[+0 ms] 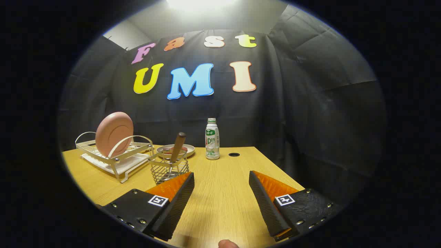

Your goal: Take the plate from the dish rack, then take the spoon from the basket and place it into the plate.

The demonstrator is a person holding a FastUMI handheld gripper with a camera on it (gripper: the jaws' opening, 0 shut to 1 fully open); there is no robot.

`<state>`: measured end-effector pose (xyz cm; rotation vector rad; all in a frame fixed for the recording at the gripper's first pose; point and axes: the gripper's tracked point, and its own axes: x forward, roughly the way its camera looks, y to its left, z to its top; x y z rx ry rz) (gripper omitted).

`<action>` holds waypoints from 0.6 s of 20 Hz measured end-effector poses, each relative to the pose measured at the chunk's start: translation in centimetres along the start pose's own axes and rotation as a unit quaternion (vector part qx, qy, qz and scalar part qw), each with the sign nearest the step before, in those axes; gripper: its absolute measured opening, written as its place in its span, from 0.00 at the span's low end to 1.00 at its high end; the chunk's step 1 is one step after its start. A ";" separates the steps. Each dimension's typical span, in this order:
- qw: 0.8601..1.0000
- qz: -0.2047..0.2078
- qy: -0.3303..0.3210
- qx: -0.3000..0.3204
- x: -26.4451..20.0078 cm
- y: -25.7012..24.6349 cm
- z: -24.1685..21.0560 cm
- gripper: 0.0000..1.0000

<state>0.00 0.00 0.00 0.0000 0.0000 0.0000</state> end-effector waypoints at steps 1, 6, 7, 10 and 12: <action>1.000 -0.004 0.000 0.006 1.1 -0.3 0.1 0.97; 1.000 -0.030 0.006 0.002 5.6 -2.2 0.5 0.97; 0.999 -0.032 0.005 0.001 5.7 -2.4 1.0 0.97; 0.999 -0.040 -0.001 0.001 4.4 -3.2 3.2 0.97; 0.999 -0.045 -0.009 -0.004 2.6 -3.4 5.3 0.97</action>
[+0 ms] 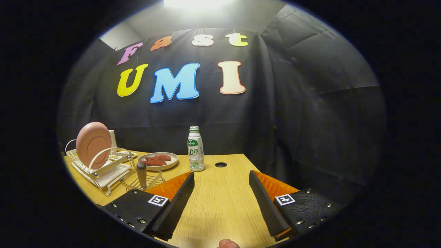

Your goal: Take the plate from the dish rack, then take the spoon from the basket and place it into the plate.

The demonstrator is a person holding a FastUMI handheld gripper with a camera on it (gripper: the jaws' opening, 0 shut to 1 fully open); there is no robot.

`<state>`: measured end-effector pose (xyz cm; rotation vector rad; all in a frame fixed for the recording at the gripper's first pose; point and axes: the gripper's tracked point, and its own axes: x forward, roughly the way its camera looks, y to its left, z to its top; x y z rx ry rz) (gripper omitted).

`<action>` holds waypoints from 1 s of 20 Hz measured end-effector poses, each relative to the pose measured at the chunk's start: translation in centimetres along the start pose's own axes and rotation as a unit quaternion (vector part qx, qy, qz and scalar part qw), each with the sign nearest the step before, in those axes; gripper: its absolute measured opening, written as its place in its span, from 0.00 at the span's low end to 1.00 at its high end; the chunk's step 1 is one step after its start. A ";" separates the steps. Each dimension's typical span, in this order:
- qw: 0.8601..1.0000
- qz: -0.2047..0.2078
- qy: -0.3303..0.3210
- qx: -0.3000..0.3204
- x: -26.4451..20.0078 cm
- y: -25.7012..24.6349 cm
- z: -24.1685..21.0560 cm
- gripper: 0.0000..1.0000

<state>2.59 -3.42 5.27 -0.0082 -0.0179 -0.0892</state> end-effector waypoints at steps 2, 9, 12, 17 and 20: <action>1.000 -0.003 -0.003 -0.003 -1.4 0.1 2.0 0.97; 1.000 -0.006 -0.004 0.008 -5.4 2.5 9.8 0.97; 1.000 -0.002 -0.029 0.004 -6.4 4.5 14.7 0.97; 0.999 0.024 -0.046 0.006 -7.0 11.1 20.1 0.97; 0.998 0.040 -0.043 0.019 -6.7 15.5 21.1 0.97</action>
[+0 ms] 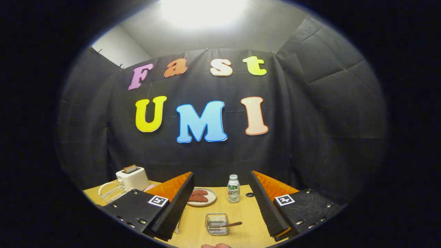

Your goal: Take the plate from the dish rack, then take the spoon from the basket and place it into the plate.

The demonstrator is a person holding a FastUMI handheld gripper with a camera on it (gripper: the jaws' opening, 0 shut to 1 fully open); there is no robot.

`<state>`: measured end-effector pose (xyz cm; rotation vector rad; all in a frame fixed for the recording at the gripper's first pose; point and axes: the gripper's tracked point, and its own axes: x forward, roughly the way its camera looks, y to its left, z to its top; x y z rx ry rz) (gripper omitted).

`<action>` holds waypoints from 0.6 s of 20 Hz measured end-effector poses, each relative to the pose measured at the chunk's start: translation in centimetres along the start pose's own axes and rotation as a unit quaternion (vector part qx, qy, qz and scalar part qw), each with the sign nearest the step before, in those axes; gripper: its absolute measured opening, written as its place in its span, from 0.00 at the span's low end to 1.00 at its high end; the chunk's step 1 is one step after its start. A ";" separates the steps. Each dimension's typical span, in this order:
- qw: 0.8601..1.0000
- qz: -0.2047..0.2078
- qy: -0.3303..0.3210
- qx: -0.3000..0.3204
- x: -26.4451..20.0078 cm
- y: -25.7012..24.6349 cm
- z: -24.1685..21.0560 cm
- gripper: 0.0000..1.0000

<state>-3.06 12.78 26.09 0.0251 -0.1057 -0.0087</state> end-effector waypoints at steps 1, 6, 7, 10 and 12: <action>1.000 0.006 0.004 -0.005 0.2 1.2 -0.2 0.97; 0.998 0.043 0.036 -0.025 1.7 8.0 -0.2 0.97; 0.997 0.043 0.054 -0.023 2.2 9.1 -0.8 0.97; 0.993 0.048 0.109 -0.017 3.8 12.7 -2.4 0.97; 0.990 0.044 0.135 -0.018 5.1 14.6 -3.4 0.97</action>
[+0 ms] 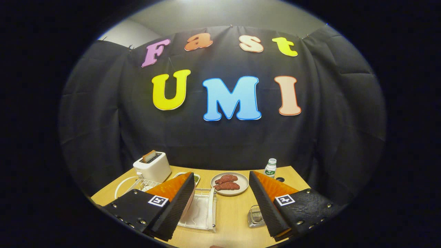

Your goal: Take the plate from the dish rack, then take the spoon from the basket and place it into the plate.

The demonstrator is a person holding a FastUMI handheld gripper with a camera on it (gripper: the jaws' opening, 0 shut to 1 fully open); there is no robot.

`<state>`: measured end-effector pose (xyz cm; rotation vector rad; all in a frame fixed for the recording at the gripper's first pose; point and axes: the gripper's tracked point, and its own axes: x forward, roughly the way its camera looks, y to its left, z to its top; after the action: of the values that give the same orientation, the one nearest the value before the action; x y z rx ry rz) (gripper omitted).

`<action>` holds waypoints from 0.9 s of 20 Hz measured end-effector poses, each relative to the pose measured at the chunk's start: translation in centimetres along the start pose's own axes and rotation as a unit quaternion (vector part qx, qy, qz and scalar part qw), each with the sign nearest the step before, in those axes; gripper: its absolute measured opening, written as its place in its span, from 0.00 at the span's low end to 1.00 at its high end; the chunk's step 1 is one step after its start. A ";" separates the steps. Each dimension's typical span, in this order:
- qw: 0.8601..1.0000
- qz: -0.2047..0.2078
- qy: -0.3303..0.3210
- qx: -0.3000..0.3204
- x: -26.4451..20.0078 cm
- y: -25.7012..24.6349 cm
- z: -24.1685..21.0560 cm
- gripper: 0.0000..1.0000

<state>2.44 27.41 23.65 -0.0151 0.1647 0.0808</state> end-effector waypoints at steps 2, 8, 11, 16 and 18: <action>1.000 -0.009 0.026 -0.001 1.5 1.6 -0.9 0.95; 0.992 -0.045 0.116 -0.025 5.4 5.4 -5.0 0.89; 0.987 -0.055 0.151 -0.022 7.0 7.3 -7.0 0.87; 0.974 -0.113 0.187 -0.061 9.6 7.5 -9.3 0.77; 0.965 -0.138 0.208 -0.077 10.4 7.4 -10.3 0.66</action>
<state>10.39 35.35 11.69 -0.2111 0.5742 -0.1909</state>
